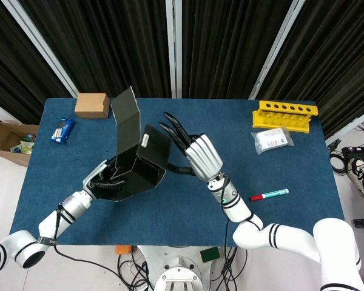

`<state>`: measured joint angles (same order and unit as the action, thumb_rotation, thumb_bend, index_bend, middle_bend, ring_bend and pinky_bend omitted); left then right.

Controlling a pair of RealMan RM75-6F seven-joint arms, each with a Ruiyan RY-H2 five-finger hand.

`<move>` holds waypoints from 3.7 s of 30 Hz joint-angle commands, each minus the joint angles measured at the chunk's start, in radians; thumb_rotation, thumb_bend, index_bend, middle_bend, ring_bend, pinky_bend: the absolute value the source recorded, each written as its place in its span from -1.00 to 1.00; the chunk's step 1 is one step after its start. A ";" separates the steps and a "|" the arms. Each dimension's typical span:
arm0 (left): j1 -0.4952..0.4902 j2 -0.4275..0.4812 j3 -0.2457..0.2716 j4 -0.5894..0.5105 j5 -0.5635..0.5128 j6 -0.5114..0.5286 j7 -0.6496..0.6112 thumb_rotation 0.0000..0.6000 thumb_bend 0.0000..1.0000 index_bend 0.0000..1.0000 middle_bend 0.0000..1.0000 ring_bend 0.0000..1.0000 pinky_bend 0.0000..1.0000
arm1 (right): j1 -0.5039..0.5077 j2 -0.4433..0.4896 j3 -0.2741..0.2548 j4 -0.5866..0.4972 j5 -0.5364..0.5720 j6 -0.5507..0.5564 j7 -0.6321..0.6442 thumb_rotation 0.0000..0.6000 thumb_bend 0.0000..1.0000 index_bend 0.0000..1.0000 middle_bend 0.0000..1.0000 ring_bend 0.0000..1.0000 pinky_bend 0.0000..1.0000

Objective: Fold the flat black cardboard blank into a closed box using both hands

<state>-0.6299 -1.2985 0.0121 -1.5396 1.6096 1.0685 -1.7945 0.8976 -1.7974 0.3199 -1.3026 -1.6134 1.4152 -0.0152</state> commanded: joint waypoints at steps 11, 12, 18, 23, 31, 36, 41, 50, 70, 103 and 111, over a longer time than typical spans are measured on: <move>-0.026 -0.044 0.016 0.065 -0.003 -0.045 0.175 0.94 -0.92 -0.48 -0.51 0.13 0.57 | 0.047 0.134 -0.090 -0.083 -0.086 -0.150 -0.105 1.00 -1.00 -1.00 -0.91 0.35 0.97; -0.028 -0.047 0.018 0.072 -0.004 -0.049 0.194 0.94 -0.92 -0.48 -0.51 0.13 0.57 | 0.051 0.133 -0.098 -0.074 -0.100 -0.149 -0.096 1.00 -1.00 -0.97 -0.86 0.35 0.97; -0.029 -0.078 0.023 0.105 -0.011 -0.058 0.286 0.88 -0.92 -0.48 -0.52 0.12 0.57 | 0.071 0.103 -0.134 -0.004 -0.155 -0.148 -0.103 1.00 -1.00 -0.41 -0.48 0.43 1.00; -0.023 -0.120 0.028 0.142 -0.011 -0.050 0.365 0.88 -0.92 -0.48 -0.53 0.11 0.57 | 0.086 0.079 -0.167 0.049 -0.174 -0.182 -0.126 1.00 -1.00 0.00 -0.22 0.47 1.00; -0.013 -0.214 0.022 0.244 -0.025 -0.042 0.546 0.87 -0.92 -0.48 -0.52 0.10 0.56 | 0.098 0.038 -0.224 0.144 -0.202 -0.210 -0.099 1.00 -1.00 0.02 -0.25 0.47 1.00; -0.003 -0.280 0.010 0.321 -0.051 -0.040 0.662 0.88 -0.92 -0.49 -0.52 0.09 0.57 | 0.104 0.008 -0.261 0.219 -0.230 -0.214 -0.091 1.00 -0.99 0.02 -0.29 0.47 1.00; 0.005 -0.337 0.008 0.383 -0.072 -0.055 0.728 0.88 -0.92 -0.49 -0.52 0.09 0.56 | 0.101 -0.048 -0.293 0.317 -0.252 -0.197 -0.068 1.00 -0.99 0.01 -0.31 0.47 1.00; -0.003 -0.349 0.013 0.414 -0.076 -0.095 0.723 0.87 -0.92 -0.51 -0.55 0.09 0.56 | 0.099 -0.129 -0.314 0.472 -0.264 -0.163 -0.036 1.00 -0.99 -0.05 -0.34 0.47 1.00; -0.009 -0.348 0.037 0.432 -0.041 -0.090 0.777 0.48 -0.91 -0.70 -0.66 0.08 0.55 | 0.173 -0.199 -0.311 0.600 -0.253 -0.174 -0.003 1.00 -0.88 -0.11 -0.36 0.47 1.00; 0.017 -0.367 0.067 0.469 -0.012 -0.036 0.837 -0.09 -0.91 -0.89 -0.84 0.07 0.52 | 0.145 -0.133 -0.341 0.464 -0.229 -0.209 -0.103 1.00 -0.84 -0.16 -0.40 0.46 1.00; 0.023 -0.366 0.066 0.469 -0.019 -0.033 0.835 0.01 -0.91 -0.84 -0.80 0.07 0.52 | 0.156 -0.119 -0.343 0.439 -0.229 -0.240 -0.125 1.00 -0.84 -0.17 -0.41 0.46 1.00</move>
<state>-0.6074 -1.6632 0.0795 -1.0721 1.5924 1.0351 -0.9595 1.0525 -1.9186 -0.0208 -0.8607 -1.8428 1.1795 -0.1366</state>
